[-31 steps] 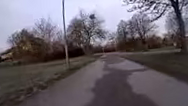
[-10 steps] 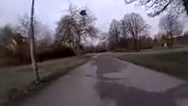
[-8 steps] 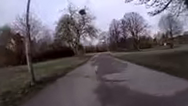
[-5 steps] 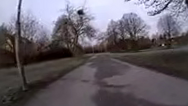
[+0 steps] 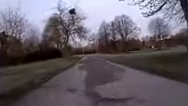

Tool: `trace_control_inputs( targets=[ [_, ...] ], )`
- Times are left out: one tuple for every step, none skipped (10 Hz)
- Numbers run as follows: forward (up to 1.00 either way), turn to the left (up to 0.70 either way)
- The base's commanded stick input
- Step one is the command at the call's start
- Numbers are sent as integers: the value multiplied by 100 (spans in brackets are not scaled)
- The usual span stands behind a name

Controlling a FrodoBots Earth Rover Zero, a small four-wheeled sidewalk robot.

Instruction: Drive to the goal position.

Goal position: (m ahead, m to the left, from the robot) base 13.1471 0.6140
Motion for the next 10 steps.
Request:
trace_control_inputs(
  targets=[
    [100,0],
    [100,0],
    [100,0],
    [100,0],
    [100,0],
    [100,0],
    [100,0],
    [100,0],
    [100,0],
    [100,0]
  ],
)
